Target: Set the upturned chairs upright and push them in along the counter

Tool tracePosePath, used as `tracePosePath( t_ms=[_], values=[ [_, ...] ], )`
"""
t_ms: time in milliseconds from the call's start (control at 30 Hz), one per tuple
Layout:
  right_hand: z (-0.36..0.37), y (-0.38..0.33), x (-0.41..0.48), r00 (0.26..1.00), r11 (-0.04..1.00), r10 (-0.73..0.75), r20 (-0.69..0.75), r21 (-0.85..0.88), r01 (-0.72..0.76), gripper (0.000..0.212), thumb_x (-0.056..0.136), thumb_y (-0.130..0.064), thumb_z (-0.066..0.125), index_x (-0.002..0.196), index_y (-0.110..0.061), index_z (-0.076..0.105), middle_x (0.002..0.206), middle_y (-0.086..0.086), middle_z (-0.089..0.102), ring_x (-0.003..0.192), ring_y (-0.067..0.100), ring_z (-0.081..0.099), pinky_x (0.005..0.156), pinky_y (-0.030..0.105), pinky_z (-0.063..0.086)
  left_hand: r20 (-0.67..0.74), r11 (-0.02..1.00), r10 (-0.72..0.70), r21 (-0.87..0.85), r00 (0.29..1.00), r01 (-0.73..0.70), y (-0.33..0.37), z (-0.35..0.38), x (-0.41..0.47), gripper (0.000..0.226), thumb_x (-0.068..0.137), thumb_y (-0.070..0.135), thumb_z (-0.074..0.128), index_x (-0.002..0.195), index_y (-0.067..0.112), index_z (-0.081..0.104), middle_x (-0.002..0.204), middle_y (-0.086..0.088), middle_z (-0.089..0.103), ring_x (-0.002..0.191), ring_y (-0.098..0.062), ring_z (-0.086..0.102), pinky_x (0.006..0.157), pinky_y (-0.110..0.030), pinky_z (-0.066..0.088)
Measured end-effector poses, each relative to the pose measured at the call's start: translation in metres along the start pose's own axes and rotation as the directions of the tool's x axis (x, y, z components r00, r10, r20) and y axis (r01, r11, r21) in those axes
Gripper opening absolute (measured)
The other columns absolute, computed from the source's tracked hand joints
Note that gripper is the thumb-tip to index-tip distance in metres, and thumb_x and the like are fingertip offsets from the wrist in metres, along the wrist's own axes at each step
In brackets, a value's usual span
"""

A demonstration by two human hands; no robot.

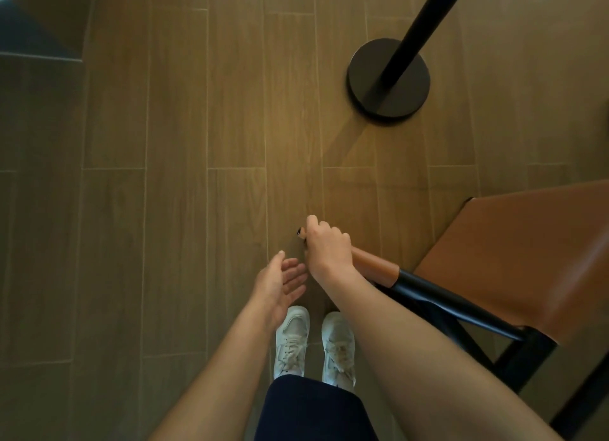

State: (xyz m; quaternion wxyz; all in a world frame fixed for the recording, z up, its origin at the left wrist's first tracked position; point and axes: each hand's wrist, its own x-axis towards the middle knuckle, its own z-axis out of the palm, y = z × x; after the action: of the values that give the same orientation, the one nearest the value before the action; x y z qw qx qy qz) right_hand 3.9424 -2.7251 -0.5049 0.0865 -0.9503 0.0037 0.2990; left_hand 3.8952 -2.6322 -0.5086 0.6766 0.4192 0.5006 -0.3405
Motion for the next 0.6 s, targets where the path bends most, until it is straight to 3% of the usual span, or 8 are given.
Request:
tracePosePath(
  t_ms=[167,333,600],
  values=[
    [-0.012,0.017,-0.017,0.998,0.995,0.041,-0.037,0.097,-0.038,0.02,0.091,-0.012,0.055,0.11,-0.016,0.048,0.112,0.007,0.064,0.107,0.032,0.06,0.089,0.041,0.041,0.02,0.999,-0.004,0.048,1.0,0.003,0.002,0.009,-0.018,0.044,0.104,0.032,0.035,0.13,0.0,0.051,0.129,-0.02,0.059,0.12,-0.032,0.056,0.101,-0.042,0.044],
    [-0.036,0.03,-0.038,0.996,0.977,0.074,-0.05,0.202,-0.063,0.022,0.087,-0.011,0.057,0.108,-0.018,0.055,0.106,0.005,0.068,0.102,0.03,0.062,0.088,0.039,0.043,0.057,0.996,-0.009,0.088,0.998,0.004,0.002,0.022,-0.038,0.04,0.105,0.027,0.036,0.128,0.0,0.052,0.124,-0.019,0.062,0.116,-0.031,0.058,0.101,-0.041,0.045],
    [-0.122,0.072,-0.096,0.976,0.924,0.164,-0.14,0.369,-0.102,0.016,0.084,-0.013,0.063,0.098,-0.019,0.062,0.092,0.003,0.07,0.09,0.026,0.065,0.078,0.034,0.046,0.083,0.989,-0.044,0.142,0.996,0.032,0.01,0.064,-0.084,0.037,0.105,0.027,0.036,0.125,0.0,0.053,0.126,-0.019,0.06,0.114,-0.031,0.057,0.098,-0.042,0.045]
  ],
)
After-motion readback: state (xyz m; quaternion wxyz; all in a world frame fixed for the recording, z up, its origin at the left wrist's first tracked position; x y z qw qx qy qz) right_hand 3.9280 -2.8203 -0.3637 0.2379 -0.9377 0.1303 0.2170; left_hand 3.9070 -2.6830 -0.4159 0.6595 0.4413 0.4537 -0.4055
